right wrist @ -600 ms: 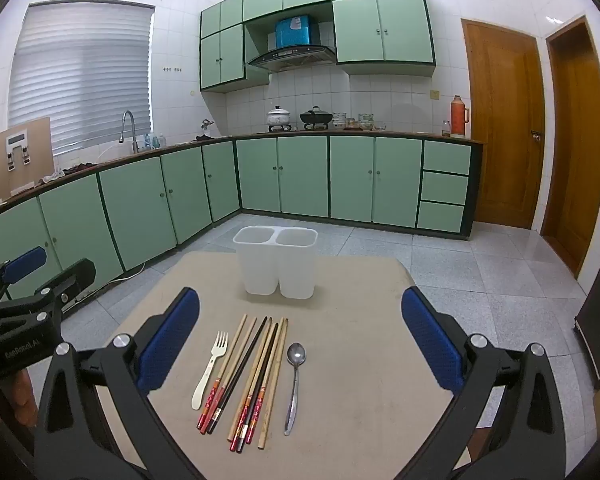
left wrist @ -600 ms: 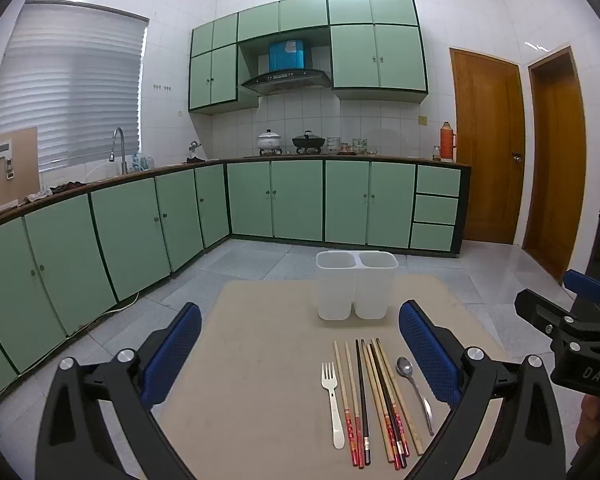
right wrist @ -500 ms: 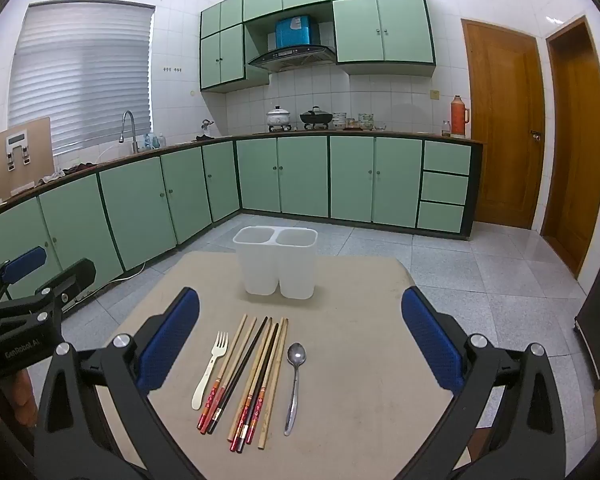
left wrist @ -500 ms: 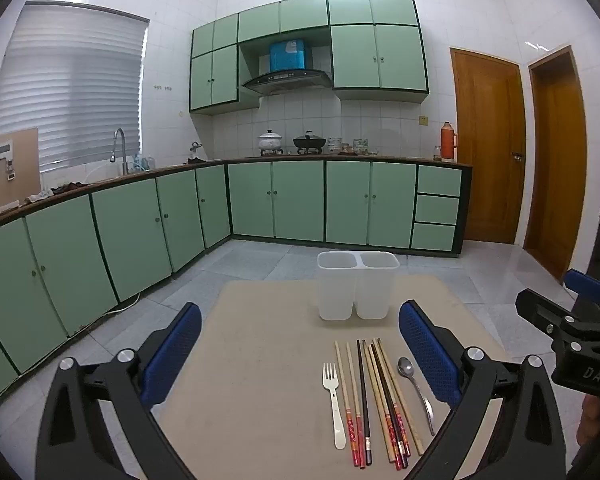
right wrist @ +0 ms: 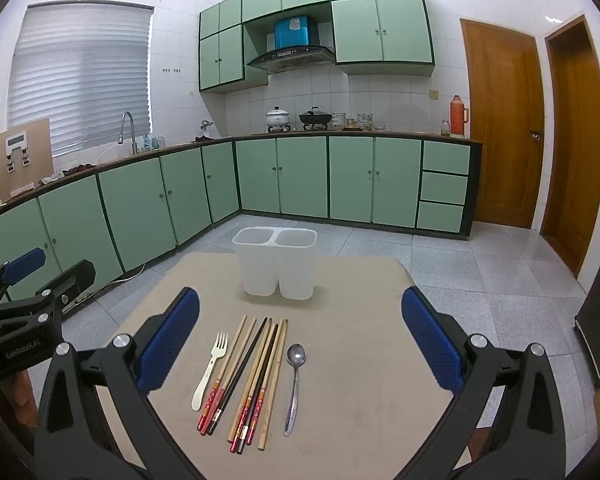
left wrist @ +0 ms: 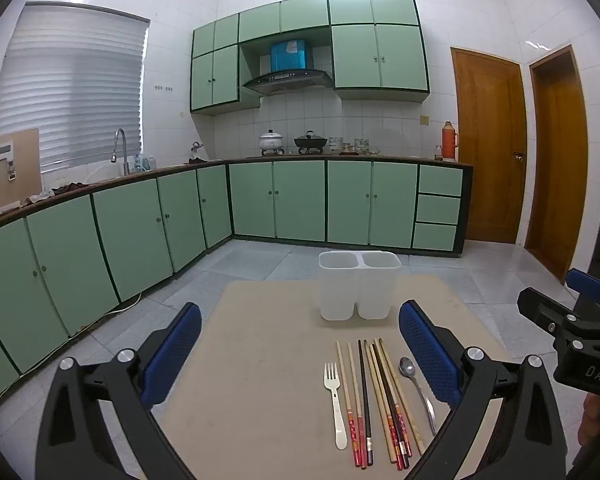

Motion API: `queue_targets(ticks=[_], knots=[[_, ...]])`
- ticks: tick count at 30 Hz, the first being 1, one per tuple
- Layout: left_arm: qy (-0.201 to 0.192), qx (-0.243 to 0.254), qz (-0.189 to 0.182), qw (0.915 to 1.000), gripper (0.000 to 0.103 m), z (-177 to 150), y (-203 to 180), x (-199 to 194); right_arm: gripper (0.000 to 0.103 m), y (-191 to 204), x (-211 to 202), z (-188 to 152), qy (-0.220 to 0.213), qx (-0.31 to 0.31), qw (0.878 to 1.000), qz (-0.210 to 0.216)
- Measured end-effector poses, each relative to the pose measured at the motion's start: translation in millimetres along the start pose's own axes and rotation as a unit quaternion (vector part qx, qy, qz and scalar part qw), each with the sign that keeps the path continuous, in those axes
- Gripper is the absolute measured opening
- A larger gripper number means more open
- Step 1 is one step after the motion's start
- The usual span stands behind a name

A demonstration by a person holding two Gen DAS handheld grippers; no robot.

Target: Organize utensils

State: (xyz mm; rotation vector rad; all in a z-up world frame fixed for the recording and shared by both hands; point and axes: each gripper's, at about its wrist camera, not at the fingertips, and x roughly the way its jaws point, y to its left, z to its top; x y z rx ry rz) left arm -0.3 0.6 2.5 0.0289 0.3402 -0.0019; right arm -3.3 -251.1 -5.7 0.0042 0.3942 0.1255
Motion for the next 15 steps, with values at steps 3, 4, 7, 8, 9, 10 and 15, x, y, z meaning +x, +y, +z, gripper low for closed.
queue_targets(ticks=[3,4,7,8,9,10,15], knots=[[0.000,0.000,-0.001,1.0000,0.097,1.1,1.3,-0.4,0.098,0.1,0.0,0.1,0.000,0.000,1.000,0.000],[0.000,0.000,-0.001,1.0000,0.097,1.5,1.9,-0.6,0.098,0.1,-0.1,0.2,0.000,0.000,1.000,0.000],[0.001,0.000,-0.001,1.0000,0.097,2.9,4.5,-1.1,0.098,0.2,-0.2,0.1,0.000,0.000,1.000,0.000],[0.001,0.000,-0.002,1.0000,0.097,3.4,5.7,-1.4,0.098,0.1,-0.2,0.1,0.000,0.000,1.000,0.000],[0.001,0.000,-0.002,1.0000,0.097,4.0,7.0,-1.6,0.098,0.2,-0.2,0.1,0.000,0.000,1.000,0.000],[0.000,0.002,0.002,1.0000,0.097,-2.3,-0.6,0.0,0.098,0.2,-0.1,0.1,0.000,0.000,1.000,0.000],[0.000,0.002,0.001,1.0000,0.097,-1.7,0.3,-1.4,0.098,0.3,-0.3,0.3,0.000,0.000,1.000,0.000]])
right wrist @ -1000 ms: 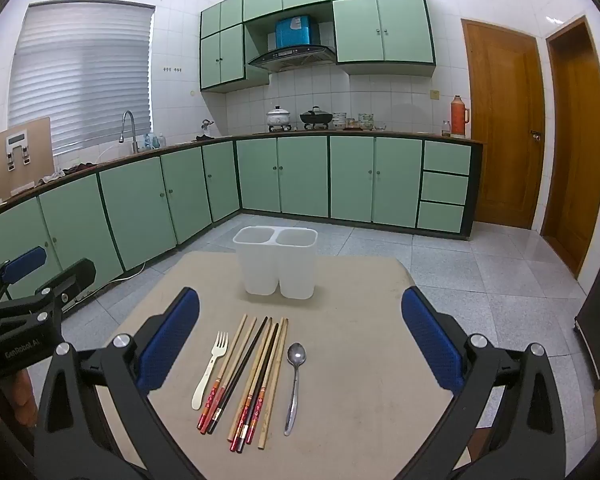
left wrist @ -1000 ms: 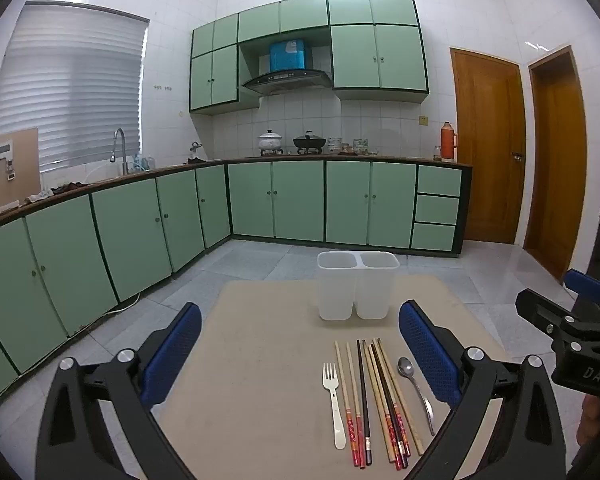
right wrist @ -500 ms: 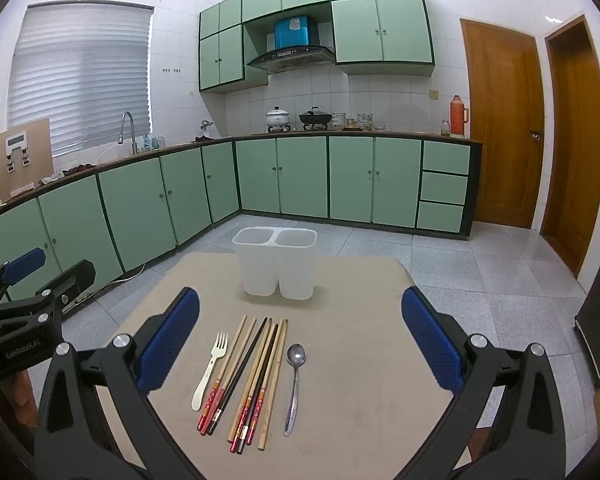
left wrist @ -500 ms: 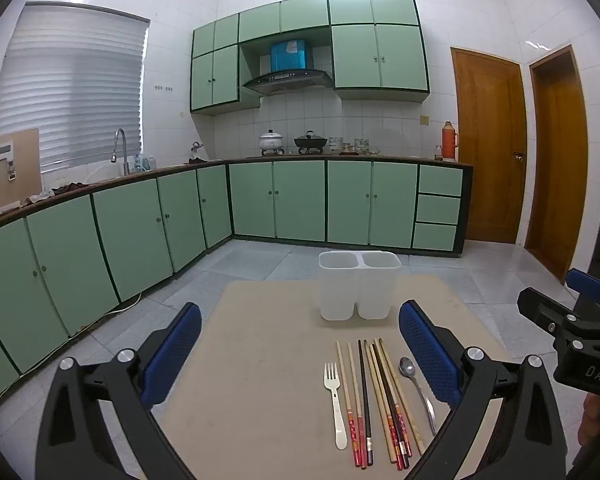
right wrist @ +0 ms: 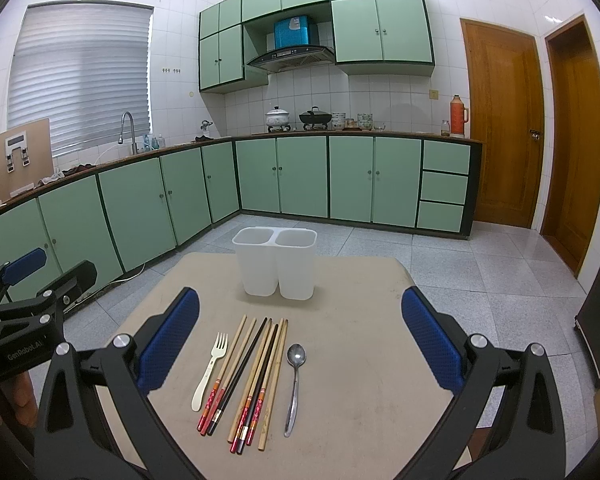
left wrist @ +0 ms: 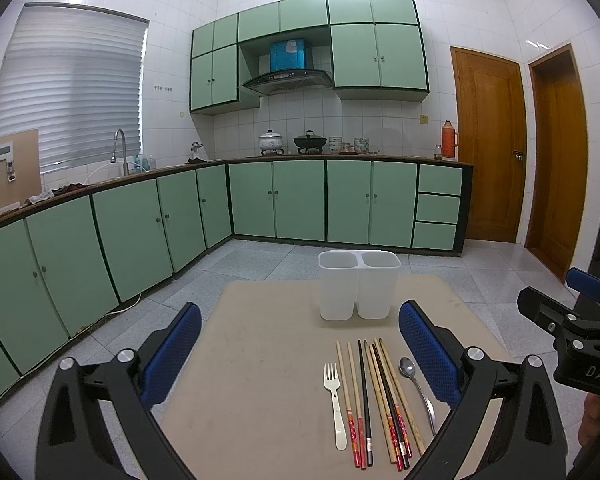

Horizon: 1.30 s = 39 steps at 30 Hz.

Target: Organize utensils

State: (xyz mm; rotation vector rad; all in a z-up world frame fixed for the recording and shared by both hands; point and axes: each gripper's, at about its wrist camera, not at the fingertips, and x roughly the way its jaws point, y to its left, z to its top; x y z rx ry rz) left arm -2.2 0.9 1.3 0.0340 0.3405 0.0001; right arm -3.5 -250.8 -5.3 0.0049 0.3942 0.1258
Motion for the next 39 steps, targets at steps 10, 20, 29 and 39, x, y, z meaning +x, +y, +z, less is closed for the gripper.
queue_targets(ticks=[10,20,29,39], knots=[[0.001,0.001,0.001,1.0000,0.097,0.0,-0.6,1.0,0.098,0.1,0.2,0.3,0.000,0.000,1.000,0.000],[0.001,0.001,0.000,1.0000,0.097,-0.4,-0.6,1.5,0.098,0.0,0.2,0.4,0.000,0.001,1.000,0.000],[0.001,0.002,0.001,1.0000,0.097,-0.3,-0.7,1.5,0.098,0.3,0.5,0.2,0.000,0.001,1.000,0.000],[0.001,0.002,0.000,1.0000,0.097,-0.6,-0.8,1.7,0.098,0.3,1.2,-0.6,0.000,0.001,1.000,0.000]])
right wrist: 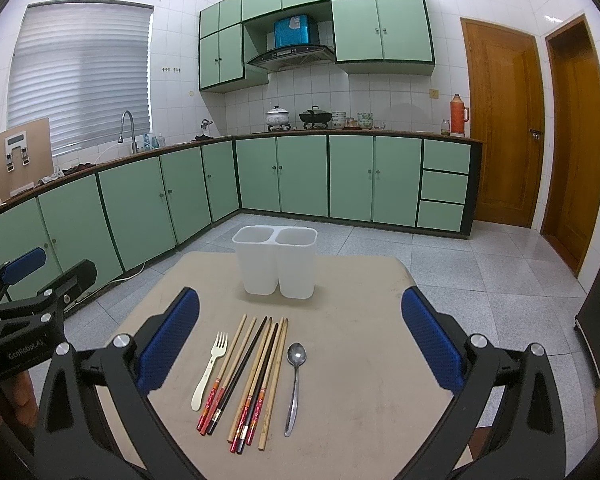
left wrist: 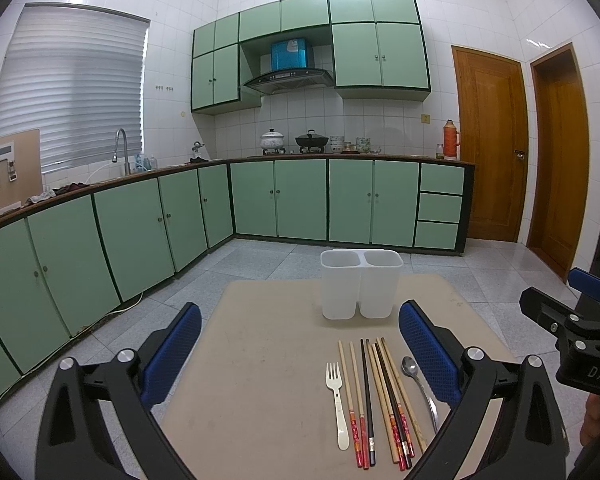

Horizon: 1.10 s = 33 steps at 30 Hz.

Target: Organize utensils

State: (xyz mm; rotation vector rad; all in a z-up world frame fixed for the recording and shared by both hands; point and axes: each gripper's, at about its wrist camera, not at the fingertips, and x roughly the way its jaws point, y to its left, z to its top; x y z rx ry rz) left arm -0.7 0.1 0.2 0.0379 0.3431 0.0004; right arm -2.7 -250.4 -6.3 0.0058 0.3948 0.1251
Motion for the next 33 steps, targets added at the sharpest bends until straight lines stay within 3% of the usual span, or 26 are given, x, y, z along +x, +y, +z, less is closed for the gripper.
queue_targets(ticks=[25,33], knots=[[0.010,-0.002,0.003,0.9999,0.097,-9,15,16,0.098,-1,3,0,0.007,0.000,1.000,-0.001],[0.047,-0.002,0.016,0.9988,0.097,-25,23,50,0.098,-6,44,-19,0.045,0.005,0.999,-0.016]])
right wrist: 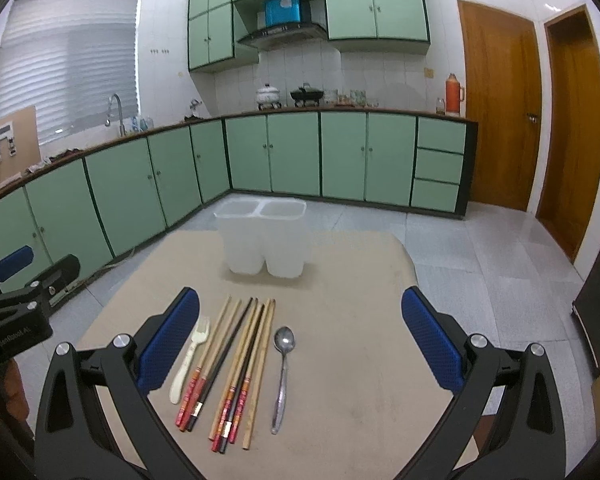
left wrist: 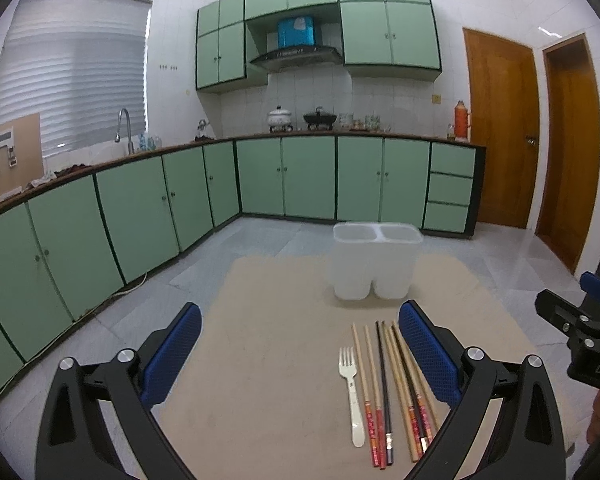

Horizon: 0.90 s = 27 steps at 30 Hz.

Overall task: Organize utensils
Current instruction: 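Lower the right tool over the metal spoon while the left tool lowers over the white fork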

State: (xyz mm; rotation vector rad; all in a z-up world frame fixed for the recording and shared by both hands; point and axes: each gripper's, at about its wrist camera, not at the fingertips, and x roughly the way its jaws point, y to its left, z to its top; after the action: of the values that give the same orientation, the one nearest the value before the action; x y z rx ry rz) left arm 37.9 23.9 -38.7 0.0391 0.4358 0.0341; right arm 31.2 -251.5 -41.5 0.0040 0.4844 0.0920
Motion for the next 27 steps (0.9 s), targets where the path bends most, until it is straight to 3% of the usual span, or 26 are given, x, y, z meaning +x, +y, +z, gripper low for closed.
queue_targets(ticks=[8,10,12,16,18,27], knots=[[0.074,0.013,0.003,0.9972,0.097,-25,4,59,0.097,-5,55,-19,0.061,-0.003,0.998,-0.017],[0.097,0.014,-0.001,0.9952,0.097,-33,4,75,0.093,-7,72,-24,0.082,-0.003,0.997,-0.016],[0.120,0.017,-0.005,0.9926,0.097,-40,2,93,0.082,-7,91,-29,0.105,-0.004,0.994,-0.011],[0.157,0.016,-0.014,0.9874,0.096,-50,-4,123,0.077,-5,126,-37,0.150,0.002,0.989,0.002],[0.171,0.017,-0.019,0.9850,0.095,-54,-7,135,0.069,-4,141,-40,0.176,0.000,0.984,0.011],[0.203,0.012,-0.034,0.9785,0.091,-61,-15,171,0.059,2,190,-53,0.239,-0.009,0.971,0.029]])
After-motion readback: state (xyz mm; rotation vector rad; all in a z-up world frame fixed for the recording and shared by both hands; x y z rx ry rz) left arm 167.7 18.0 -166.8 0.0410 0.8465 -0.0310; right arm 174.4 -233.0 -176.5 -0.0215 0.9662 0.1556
